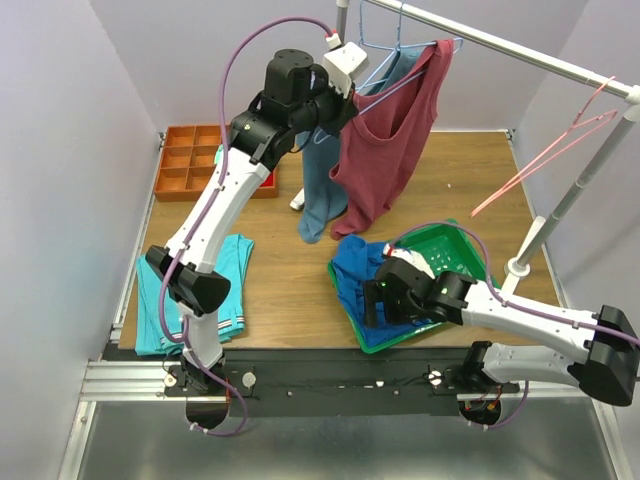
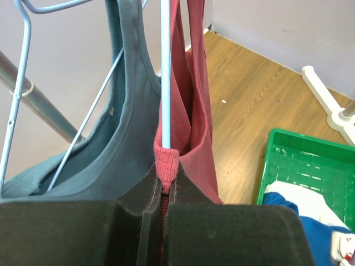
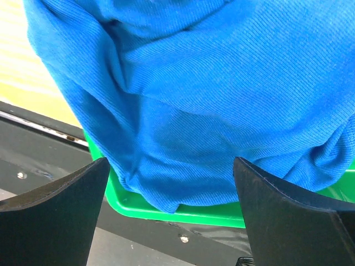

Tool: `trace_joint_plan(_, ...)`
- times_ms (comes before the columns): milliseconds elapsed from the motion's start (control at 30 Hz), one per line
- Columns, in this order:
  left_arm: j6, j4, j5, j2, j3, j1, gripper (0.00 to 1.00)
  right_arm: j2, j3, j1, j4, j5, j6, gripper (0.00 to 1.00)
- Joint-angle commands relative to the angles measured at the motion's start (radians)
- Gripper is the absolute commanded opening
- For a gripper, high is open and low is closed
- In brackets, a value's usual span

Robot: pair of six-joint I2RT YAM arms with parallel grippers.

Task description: Place the tank top on the hanger

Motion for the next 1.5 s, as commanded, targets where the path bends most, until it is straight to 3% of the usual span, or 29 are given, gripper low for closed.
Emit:
trace_joint_plan(0,-0.032,0.061,0.031,0.043,0.061,0.014,0.00,-0.028,0.053,0.009,-0.044,0.041,0.019,1.00)
trace_joint_plan(600,-0.064,0.068,0.020,0.058,0.009,0.025,0.01,-0.111,0.208,0.009,-0.159,0.119,0.017,1.00)
trace_joint_plan(633,-0.063,0.068,0.019,0.054,0.007,0.025,0.11,-0.113,0.215,0.009,-0.162,0.124,0.019,1.00)
trace_joint_plan(867,-0.063,0.076,0.017,0.020,-0.008,0.025,0.36,-0.119,0.229,0.009,-0.159,0.132,0.014,1.00)
trace_joint_plan(1033,-0.076,0.078,0.025,-0.017,-0.016,0.025,0.78,-0.124,0.235,0.009,-0.147,0.132,0.011,1.00)
trace_joint_plan(1100,-0.075,0.079,0.034,-0.041,-0.024,0.025,0.83,-0.123,0.241,0.009,-0.143,0.133,0.009,1.00)
trace_joint_plan(1167,-0.090,0.079,0.031,-0.061,-0.042,0.025,0.97,-0.125,0.244,0.009,-0.140,0.133,0.005,1.00)
trace_joint_plan(1333,-0.159,0.090,-0.001,-0.175,-0.128,0.025,0.99,-0.134,0.246,0.009,-0.119,0.136,-0.001,1.00)
trace_joint_plan(1467,-0.256,0.127,-0.045,-0.313,-0.356,0.024,0.99,-0.145,0.241,0.009,-0.096,0.139,-0.012,1.00)
